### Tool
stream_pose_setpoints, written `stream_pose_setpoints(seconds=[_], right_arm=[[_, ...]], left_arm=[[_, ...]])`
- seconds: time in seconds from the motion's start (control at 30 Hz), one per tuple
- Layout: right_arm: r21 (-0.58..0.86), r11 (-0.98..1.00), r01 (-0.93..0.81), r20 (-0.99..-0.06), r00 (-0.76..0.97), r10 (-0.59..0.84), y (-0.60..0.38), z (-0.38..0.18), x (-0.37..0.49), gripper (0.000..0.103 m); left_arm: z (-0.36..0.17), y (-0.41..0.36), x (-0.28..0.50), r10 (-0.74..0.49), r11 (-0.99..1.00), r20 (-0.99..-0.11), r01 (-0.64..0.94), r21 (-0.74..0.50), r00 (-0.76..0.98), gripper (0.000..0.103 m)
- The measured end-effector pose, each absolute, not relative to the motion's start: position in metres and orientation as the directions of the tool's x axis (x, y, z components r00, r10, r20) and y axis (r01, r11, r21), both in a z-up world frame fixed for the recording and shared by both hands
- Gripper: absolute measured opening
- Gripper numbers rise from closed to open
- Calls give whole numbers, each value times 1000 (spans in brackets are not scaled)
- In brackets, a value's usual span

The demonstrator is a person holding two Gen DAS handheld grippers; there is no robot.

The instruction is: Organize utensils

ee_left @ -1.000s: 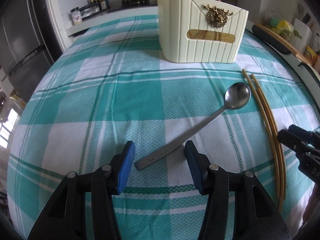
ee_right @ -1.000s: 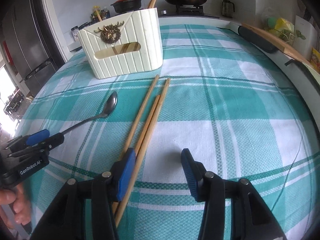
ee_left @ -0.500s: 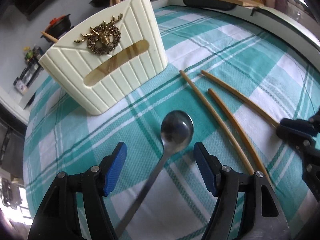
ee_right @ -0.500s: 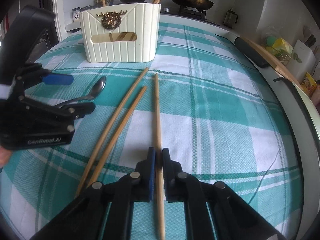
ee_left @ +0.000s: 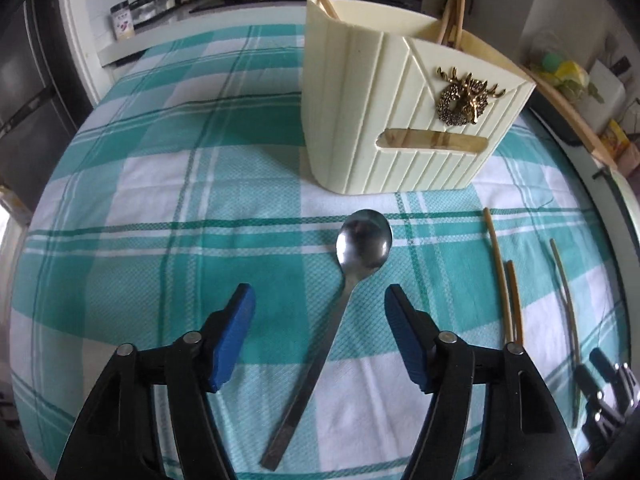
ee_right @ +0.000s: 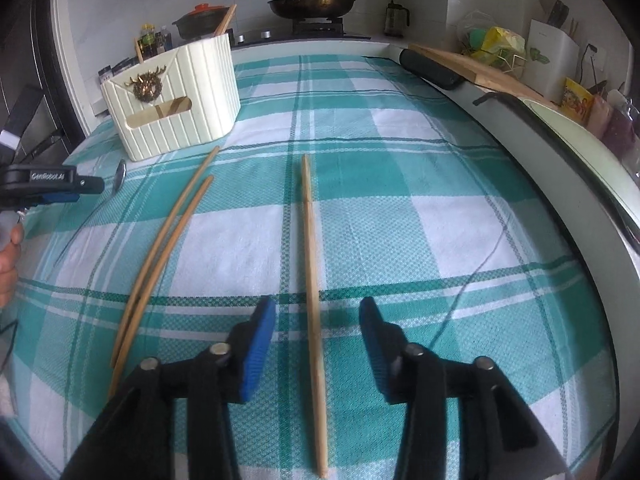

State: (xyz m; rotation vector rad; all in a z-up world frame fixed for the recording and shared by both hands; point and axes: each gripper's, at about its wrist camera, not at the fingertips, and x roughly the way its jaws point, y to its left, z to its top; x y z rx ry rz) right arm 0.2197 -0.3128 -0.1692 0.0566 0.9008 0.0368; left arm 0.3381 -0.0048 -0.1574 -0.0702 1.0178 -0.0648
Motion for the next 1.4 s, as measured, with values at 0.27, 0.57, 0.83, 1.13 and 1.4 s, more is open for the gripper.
stream_pose_setpoints(seconds=[0.27,0.57,0.83,1.13,1.4], right_arm=[[96,995,-18,-780,620,86,-319,-158,219,48],[68,994,-80,-769,631,104,-307,-147,211,48],[108,987,-117,-819,553,155,-317,-144,241,48],[22,980,-198,-897,430,107,-299,-167,289,48],[43,980,-194,-897,425,124,-295,-176,331,49]], left_arm=[[-177,-11,291,-41,974,-861,212,78,507,77],[-187,-33,243,-222,928,-855,371,-37,469,49],[-166,-10,250,-219,953,-821,297,-64,527,71],[-174,-9,314,-189,971,-846,223,-85,498,78],[-195,-29,372,-98,984,-867,176,-11,489,78]])
